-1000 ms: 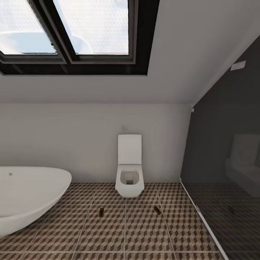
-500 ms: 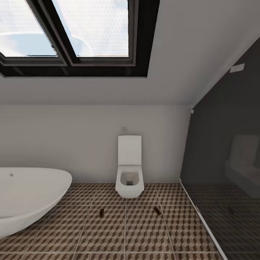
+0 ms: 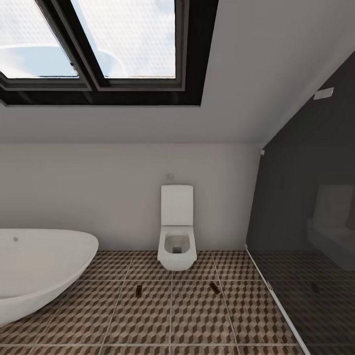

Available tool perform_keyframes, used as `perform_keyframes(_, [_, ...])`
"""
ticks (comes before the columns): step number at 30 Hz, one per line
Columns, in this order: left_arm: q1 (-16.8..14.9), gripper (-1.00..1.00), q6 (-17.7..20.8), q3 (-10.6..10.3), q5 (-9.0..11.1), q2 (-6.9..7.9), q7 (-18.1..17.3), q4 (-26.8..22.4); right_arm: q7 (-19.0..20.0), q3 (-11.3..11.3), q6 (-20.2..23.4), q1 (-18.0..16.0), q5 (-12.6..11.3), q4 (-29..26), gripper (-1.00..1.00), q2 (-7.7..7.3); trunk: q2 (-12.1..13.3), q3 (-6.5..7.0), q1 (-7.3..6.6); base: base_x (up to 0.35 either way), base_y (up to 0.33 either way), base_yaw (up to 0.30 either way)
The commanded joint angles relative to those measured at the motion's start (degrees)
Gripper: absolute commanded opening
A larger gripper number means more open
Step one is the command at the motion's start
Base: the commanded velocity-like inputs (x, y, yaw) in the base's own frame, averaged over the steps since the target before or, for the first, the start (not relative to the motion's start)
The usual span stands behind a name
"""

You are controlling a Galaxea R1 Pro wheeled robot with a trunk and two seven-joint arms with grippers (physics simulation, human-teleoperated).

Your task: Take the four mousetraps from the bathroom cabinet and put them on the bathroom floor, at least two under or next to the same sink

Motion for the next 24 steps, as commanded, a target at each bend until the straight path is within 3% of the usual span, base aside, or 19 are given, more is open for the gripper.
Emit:
perform_keyframes(1, [0.0,1.0,-0.1,-0.5,0.4,0.01,0.2,0.0,-0.1,-0.5,-0.3,-0.1,0.5,0.2,1.0,-0.02,-0.1,-0.09,0.01,0.0,0.0,0.0])
perform_keyframes(24, [0.0,1.0,-0.3,-0.8,-0.3,-1.02,0.2,-3.4,-0.5,-0.6,-0.4,-0.1,0.9,0.1,1.0,0.32,-0.1,-0.09,0.01,0.0,0.0,0.0])
